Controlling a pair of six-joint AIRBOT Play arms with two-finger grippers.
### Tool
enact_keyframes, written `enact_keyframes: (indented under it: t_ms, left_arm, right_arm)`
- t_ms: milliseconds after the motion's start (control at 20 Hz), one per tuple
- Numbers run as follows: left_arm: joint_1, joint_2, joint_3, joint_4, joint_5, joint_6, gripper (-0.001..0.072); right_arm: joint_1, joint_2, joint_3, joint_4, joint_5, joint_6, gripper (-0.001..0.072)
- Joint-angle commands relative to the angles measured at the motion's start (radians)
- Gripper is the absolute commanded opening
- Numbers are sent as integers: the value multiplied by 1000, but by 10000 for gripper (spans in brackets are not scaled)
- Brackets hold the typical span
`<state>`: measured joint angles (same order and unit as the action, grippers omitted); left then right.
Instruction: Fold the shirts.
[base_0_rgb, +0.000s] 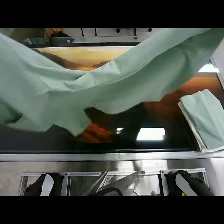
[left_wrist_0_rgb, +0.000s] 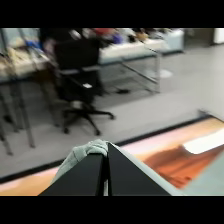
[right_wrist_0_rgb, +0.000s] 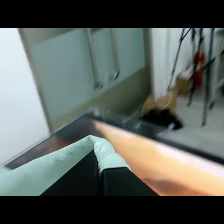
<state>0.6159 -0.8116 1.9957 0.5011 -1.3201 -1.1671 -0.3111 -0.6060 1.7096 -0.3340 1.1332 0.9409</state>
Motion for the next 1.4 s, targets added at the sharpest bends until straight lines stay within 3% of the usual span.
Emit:
enact_keyframes:
  t_ms: [0,100,250,450,600,850,1050,1350]
  left_arm:
    - [14,9,34,162,4,-31,21]
    - [-66,-47,-87,151,-5,-23,21]
    - [-282,-211,-261,193,31,62,21]
    - [-531,-558,-353,456,138,60,21]
    - [-588,-869,-239,578,143,-3,21]
    - [-594,-1244,140,586,100,-109,20]
    - [-570,-1170,51,579,245,-117,21]
    - [-528,-1062,-4,581,-21,-138,20]
  right_arm:
    - [1,12,34,-102,-29,22,24]
    - [1,-49,-3,-115,9,28,23]
    - [2,-181,-117,-119,18,21,23]
    - [2,-422,-302,-119,2,-25,23]
    - [2,-656,-346,-113,-45,-51,22]
    - [2,-961,-285,76,-156,-136,22]
    - [2,-1052,-143,109,-154,-145,22]
    - [-5,-1038,-103,-18,-17,-141,22]
